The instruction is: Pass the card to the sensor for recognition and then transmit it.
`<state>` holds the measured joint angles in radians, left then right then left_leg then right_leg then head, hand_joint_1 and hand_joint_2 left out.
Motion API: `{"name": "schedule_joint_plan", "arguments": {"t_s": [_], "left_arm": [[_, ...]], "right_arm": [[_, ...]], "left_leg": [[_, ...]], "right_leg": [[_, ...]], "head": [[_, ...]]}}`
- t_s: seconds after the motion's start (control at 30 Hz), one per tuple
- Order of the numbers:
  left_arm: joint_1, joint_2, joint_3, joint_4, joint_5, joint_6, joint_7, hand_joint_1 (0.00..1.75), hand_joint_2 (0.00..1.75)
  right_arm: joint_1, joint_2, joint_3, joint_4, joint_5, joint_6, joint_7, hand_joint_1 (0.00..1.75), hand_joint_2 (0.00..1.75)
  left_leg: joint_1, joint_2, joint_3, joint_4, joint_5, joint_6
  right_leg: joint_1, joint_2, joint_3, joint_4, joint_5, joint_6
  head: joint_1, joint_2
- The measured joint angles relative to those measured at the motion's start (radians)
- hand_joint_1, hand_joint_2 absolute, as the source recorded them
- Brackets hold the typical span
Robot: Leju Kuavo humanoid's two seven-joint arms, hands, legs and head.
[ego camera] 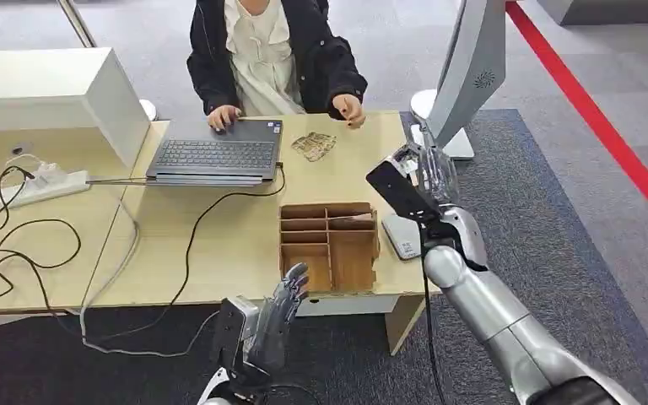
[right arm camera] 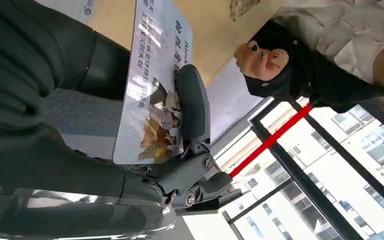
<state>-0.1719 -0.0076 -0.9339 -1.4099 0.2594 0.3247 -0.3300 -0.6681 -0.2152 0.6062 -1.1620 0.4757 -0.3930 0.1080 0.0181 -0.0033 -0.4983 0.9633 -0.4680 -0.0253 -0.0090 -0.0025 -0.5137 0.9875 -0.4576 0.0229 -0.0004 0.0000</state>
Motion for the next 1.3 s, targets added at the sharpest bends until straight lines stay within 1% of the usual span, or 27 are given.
{"name": "schedule_joint_plan", "arguments": {"t_s": [0.2,0.4,0.73,0.9,1.1,1.3], "left_arm": [[-0.008,-0.009,0.0,0.015,-0.01,-0.055,-0.001,0.0,0.0],[-0.013,-0.015,0.0,0.026,-0.019,-0.086,-0.001,0.0,0.0],[-0.021,-0.027,0.001,0.049,-0.038,-0.141,0.003,0.0,0.0],[-0.023,-0.031,0.001,0.06,-0.044,-0.144,0.003,0.0,0.0],[-0.024,-0.033,0.002,0.069,-0.045,-0.127,0.0,0.0,0.0],[-0.024,-0.035,0.003,0.081,-0.038,-0.126,-0.008,0.0,0.0]], "right_arm": [[-0.087,0.005,0.011,0.083,0.036,0.015,0.0,1.75,1.75],[-0.164,0.027,0.022,0.187,0.078,0.018,0.0,1.75,1.75],[-0.284,0.045,0.032,0.36,0.072,0.019,0.009,1.75,1.75],[-0.323,0.065,0.034,0.427,0.058,0.023,0.007,1.75,1.75],[-0.361,0.107,0.037,0.492,0.043,0.023,-0.023,1.75,1.75],[-0.377,0.148,0.039,0.539,0.031,0.022,-0.043,1.75,1.75]], "left_leg": [[0.0,0.0,0.0,0.0,0.0,0.0],[0.0,0.0,0.0,0.0,0.0,0.0],[0.0,0.0,0.0,0.0,0.0,0.0],[0.0,0.0,0.0,0.0,0.0,0.0],[0.0,0.0,0.0,0.0,0.0,0.0],[0.0,0.0,-0.001,0.0,0.0,-0.001]], "right_leg": [[0.0,0.0,0.0,0.0,0.0,0.0],[0.0,0.0,0.0,0.0,0.0,0.0],[0.0,0.0,0.0,0.0,0.0,0.0],[0.0,0.0,0.0,0.001,0.0,0.0],[0.0,0.0,0.0,0.001,0.0,0.0],[0.0,0.0,0.0,0.001,0.0,0.0]], "head": [[0.0,0.0],[0.0,0.0],[0.0,0.0],[-0.001,0.0],[0.0,0.0],[0.0,0.0]]}}
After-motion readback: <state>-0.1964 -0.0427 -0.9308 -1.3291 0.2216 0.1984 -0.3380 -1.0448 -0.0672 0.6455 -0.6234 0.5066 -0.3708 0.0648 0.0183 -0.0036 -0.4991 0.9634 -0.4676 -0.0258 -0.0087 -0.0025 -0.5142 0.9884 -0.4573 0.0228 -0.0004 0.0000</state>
